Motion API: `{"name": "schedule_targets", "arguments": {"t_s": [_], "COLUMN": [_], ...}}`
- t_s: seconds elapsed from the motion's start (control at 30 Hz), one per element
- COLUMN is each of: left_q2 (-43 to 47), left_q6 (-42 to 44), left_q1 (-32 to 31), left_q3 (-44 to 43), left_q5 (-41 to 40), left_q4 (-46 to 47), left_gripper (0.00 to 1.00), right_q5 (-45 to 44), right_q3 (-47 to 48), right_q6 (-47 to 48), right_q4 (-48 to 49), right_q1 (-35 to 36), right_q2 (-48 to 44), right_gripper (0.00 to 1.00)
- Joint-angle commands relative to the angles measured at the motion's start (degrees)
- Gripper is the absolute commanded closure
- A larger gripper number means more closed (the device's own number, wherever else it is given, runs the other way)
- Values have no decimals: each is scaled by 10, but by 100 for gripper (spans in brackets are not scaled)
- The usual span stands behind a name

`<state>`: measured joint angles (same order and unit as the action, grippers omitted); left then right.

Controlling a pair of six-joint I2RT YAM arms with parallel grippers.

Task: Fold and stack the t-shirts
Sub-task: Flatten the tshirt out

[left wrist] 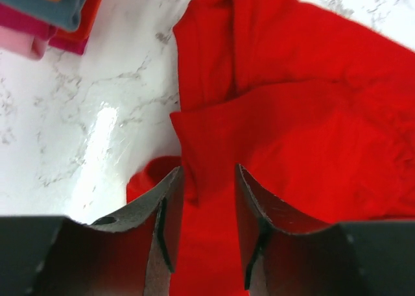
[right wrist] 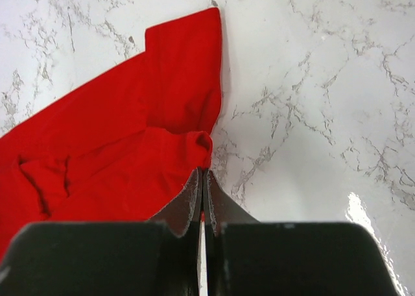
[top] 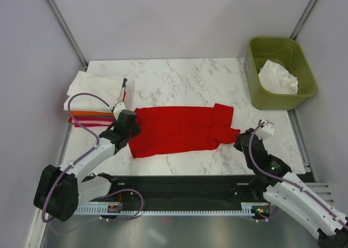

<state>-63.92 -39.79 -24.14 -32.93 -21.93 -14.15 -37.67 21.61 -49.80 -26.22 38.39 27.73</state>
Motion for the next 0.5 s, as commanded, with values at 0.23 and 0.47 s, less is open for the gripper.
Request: {"name": "schedule_targets", "arguments": {"t_s": [0.23,0.47], "left_q2": [-8,-10], "left_q6": [21,12], "left_q1": [1,0], "left_q3": [-7,-17], "left_q5": [-29,-19], "left_q4": [16,-4], "left_gripper": [57,60], "right_q5": [28,28], "right_q3": [14,11], "right_q6": [8,7], "right_q4": [-16,-17], "right_q1": [0,0], "right_q2": [-9,-4], "right_gripper": [96,96]}}
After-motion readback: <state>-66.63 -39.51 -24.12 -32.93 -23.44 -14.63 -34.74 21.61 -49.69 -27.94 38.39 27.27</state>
